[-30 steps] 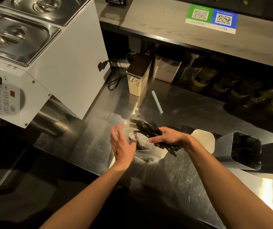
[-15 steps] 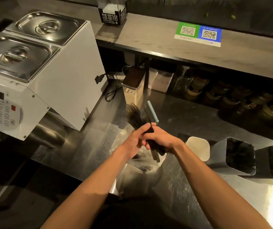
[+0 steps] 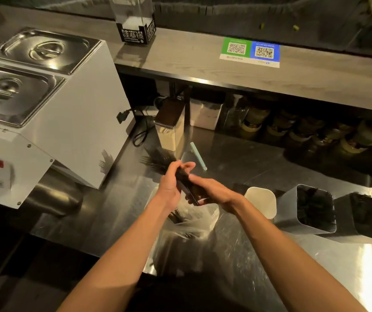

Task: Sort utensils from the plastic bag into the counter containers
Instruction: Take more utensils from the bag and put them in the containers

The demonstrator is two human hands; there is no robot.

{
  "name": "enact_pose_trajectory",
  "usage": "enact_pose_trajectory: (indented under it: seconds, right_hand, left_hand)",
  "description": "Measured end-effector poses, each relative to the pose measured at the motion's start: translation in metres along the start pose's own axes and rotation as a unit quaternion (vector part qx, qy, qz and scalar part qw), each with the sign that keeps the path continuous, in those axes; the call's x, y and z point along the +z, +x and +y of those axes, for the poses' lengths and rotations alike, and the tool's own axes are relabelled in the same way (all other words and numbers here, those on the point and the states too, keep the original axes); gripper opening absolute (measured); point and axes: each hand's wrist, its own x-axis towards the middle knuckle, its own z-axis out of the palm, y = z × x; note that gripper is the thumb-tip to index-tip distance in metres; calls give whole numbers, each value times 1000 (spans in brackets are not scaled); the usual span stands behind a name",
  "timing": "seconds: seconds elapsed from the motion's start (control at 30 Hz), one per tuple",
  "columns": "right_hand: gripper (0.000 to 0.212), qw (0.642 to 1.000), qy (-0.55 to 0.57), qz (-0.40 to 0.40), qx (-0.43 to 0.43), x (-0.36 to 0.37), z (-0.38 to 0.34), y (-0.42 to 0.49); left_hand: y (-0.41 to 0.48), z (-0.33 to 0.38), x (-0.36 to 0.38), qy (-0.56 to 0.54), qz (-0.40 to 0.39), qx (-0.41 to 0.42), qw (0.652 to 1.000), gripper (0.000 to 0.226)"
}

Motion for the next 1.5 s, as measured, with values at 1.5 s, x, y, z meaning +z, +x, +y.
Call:
enact_pose_trajectory:
  seconds: [1.5]
  right_hand:
    - [27, 936, 92, 311, -134, -140, 33, -123]
  left_hand:
    - [-43, -121, 148, 210, -208, -140, 945, 24]
